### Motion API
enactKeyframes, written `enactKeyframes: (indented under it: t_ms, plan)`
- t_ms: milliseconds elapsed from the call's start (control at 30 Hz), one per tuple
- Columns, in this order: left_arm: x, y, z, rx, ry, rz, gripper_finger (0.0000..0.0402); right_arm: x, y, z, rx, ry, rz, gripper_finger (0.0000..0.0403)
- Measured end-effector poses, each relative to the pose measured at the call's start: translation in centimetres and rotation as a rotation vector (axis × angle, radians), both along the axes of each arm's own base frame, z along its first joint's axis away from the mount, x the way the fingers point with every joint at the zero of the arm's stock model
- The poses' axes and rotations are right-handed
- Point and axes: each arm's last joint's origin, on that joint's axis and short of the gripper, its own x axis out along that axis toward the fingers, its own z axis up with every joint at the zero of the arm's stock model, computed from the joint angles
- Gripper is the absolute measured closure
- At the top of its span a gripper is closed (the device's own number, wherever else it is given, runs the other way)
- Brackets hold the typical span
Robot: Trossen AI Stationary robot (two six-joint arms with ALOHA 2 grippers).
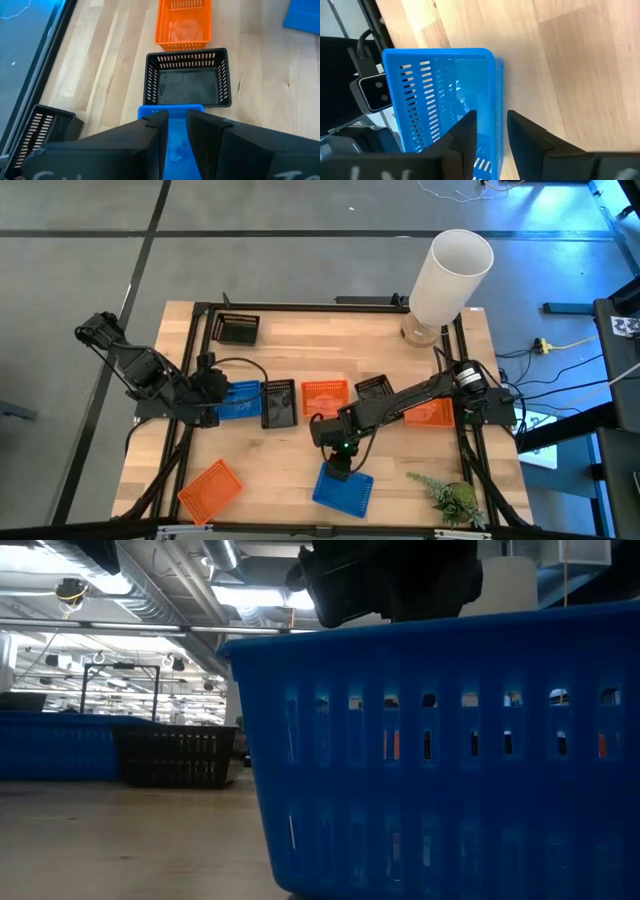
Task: Stack baskets by color
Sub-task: Stack the bottom blue bin on the stacked blue bins
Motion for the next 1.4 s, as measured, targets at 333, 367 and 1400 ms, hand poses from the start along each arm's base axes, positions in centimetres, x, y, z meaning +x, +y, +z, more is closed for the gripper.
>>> enactKeyframes:
  t_ms: [333, 367, 1400]
  plan:
    - [0.0, 0.0, 0.0, -0.001, 0.000, 0.002, 0.0340, 0.4, 1.1, -1.1, -0.053, -0.050, 0.033, 0.0295]
    - [0.0, 0.0, 0.0, -0.001, -0.001, 0.002, 0.0340, 0.5, 1.1, -1.5, -0.055, -0.046, 0.034, 0.0295]
    - [-0.6, -3.3, -8.7, -0.411, 0.482, 0.174, 0.0340, 4.3, -3.5, 6.5, -0.259, -0.347, 0.031, 0.0401]
